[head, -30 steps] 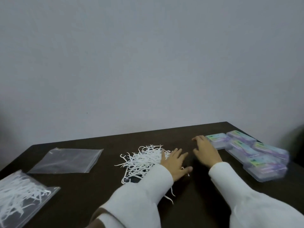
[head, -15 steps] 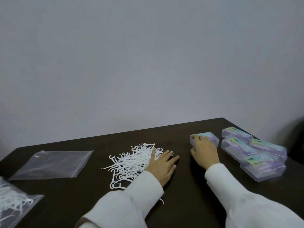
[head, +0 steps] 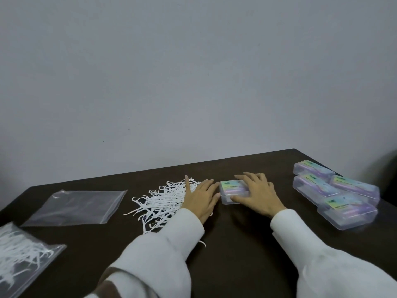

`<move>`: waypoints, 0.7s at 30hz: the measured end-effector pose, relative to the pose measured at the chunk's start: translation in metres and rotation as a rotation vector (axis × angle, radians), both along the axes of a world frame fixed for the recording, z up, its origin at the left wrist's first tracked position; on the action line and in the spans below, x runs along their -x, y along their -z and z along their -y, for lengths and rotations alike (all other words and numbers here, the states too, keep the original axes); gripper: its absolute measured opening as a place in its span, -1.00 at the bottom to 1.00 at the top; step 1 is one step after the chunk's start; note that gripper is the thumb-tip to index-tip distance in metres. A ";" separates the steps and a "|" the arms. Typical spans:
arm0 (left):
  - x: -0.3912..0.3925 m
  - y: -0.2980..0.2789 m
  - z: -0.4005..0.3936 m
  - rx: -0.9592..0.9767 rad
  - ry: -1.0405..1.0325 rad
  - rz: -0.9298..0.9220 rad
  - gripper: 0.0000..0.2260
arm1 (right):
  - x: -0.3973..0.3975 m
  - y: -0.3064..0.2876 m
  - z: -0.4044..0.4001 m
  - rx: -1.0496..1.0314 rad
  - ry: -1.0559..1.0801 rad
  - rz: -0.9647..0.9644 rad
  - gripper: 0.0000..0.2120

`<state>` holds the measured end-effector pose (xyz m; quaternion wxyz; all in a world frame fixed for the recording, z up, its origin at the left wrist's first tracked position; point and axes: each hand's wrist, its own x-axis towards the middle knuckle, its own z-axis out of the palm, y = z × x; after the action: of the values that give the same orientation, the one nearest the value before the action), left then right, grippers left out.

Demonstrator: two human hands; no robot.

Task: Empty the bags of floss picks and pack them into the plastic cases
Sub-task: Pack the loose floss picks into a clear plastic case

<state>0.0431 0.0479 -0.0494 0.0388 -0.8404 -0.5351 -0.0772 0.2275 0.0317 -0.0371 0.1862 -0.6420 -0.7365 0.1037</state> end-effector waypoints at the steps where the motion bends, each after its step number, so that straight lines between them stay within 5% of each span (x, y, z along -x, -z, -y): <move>1: -0.002 0.000 0.001 -0.008 0.011 0.023 -0.58 | 0.000 0.002 0.000 0.029 -0.023 -0.077 -0.33; 16: -0.023 -0.005 -0.002 -0.238 0.274 0.205 -0.65 | -0.023 0.024 0.001 -0.025 -0.052 -0.772 -0.35; 21: -0.028 -0.006 -0.006 -0.377 0.369 0.087 -0.74 | -0.024 0.025 0.002 -0.097 -0.010 -0.876 -0.40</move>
<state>0.0706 0.0536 -0.0430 0.1570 -0.8974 -0.3503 -0.2174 0.2510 0.0295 -0.0617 0.5105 -0.5245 -0.5949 0.3322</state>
